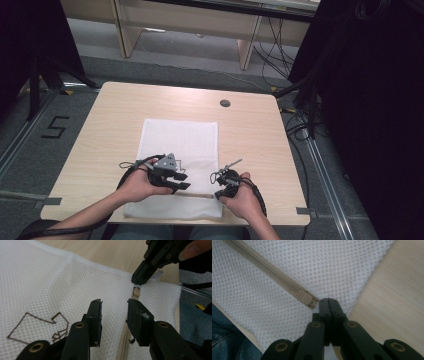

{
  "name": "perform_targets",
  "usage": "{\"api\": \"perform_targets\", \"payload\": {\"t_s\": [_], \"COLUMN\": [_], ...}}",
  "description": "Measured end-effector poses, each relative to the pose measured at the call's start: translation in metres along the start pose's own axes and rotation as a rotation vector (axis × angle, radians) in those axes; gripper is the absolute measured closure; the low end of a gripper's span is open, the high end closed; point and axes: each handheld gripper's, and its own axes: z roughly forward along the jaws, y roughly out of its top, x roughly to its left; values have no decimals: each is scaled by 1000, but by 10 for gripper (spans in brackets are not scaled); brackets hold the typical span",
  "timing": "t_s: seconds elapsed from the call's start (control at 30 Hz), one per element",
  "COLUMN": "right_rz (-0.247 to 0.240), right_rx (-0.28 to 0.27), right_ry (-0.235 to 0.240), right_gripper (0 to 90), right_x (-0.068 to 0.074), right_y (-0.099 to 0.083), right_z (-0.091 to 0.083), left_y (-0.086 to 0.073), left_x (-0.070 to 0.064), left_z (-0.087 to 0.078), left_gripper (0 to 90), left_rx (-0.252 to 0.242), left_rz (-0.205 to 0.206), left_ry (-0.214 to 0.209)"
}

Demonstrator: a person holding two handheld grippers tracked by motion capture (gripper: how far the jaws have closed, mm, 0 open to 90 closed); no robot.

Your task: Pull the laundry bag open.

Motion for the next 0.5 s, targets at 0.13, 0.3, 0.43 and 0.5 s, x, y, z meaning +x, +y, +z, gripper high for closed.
{"api": "perform_targets", "payload": {"t_s": [0.13,0.3,0.43,0.5], "right_rz": [22,37,51,21], "right_rx": [8,11,8,-10], "right_ry": [-7,-13,-7,0], "right_gripper": [900,900,900,900], "right_x": [2,2,2,-1], "right_y": [-1,-1,-2,-2], "right_z": [-1,-1,-1,0], "left_y": [4,9,9,9], "left_x": [-6,-14,-17,-17], "left_z": [10,24,34,36], "left_gripper": [655,681,695,703], "left_rx": [3,24,51,54], "left_rz": [30,57,75,78], "left_ry": [-26,-61,-79,-80]}}
